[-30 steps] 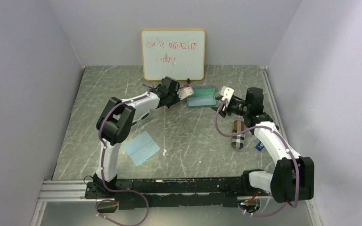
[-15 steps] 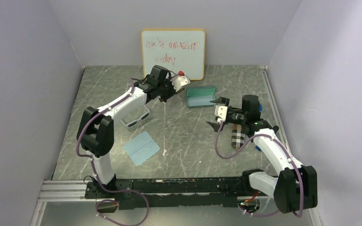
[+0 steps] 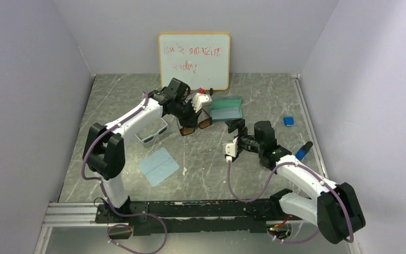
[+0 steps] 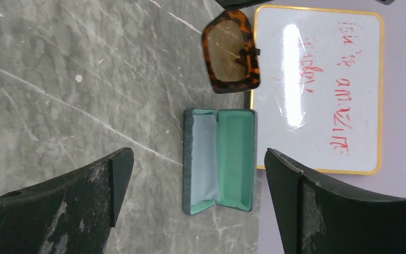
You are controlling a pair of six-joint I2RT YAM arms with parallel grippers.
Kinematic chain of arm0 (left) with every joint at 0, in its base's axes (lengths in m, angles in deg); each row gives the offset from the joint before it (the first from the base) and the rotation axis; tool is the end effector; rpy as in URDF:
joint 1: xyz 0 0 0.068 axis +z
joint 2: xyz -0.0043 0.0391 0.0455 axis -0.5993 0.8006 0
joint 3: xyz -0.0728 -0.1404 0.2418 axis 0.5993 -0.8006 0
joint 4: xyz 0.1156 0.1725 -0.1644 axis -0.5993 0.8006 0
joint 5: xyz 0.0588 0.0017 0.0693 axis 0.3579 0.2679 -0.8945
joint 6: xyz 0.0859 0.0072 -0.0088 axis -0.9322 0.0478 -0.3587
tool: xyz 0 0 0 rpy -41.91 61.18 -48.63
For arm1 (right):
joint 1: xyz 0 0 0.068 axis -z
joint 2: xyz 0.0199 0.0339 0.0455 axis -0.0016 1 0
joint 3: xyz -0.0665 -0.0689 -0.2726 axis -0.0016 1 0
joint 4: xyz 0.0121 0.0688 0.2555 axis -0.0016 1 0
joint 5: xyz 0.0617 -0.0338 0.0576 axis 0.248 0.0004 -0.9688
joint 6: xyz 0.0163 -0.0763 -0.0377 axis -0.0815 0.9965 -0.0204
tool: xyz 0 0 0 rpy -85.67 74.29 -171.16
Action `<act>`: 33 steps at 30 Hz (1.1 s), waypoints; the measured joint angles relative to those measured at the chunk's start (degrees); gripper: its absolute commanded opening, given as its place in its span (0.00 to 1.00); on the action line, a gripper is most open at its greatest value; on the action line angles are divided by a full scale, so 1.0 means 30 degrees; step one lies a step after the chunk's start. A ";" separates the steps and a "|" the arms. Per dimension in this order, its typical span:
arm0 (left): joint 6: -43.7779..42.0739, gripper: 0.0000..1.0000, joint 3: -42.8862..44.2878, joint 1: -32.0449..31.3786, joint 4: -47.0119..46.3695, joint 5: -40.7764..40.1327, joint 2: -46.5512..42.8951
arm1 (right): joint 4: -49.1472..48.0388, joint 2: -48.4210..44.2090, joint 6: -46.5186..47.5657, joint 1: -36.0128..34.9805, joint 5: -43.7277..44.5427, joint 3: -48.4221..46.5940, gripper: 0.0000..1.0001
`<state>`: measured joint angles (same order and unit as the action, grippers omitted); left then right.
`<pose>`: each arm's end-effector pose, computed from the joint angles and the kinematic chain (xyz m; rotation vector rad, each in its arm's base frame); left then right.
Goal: Organize the sunglasses
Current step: Pick up the sunglasses from the center of the board.
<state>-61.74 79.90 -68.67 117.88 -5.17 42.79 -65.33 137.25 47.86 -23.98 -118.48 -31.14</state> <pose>0.3328 -0.2538 0.2618 1.3649 2.0544 -0.7389 0.2108 0.1401 0.2148 -1.7145 0.9338 -0.0274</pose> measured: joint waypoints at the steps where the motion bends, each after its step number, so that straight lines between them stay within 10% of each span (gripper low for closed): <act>1: 0.0007 0.05 0.0000 -0.0058 0.0364 0.0277 0.0000 | -0.0437 0.0000 0.0036 -0.0131 0.0146 0.0211 1.00; 33: 0.0736 0.05 0.0772 -0.2222 0.2674 0.3679 0.0525 | -0.1552 0.0780 -0.0423 -0.1515 -0.2514 0.0648 0.85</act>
<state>-59.53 82.22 -75.34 125.90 5.87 44.37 -69.99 139.59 46.59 -28.53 -126.03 -29.20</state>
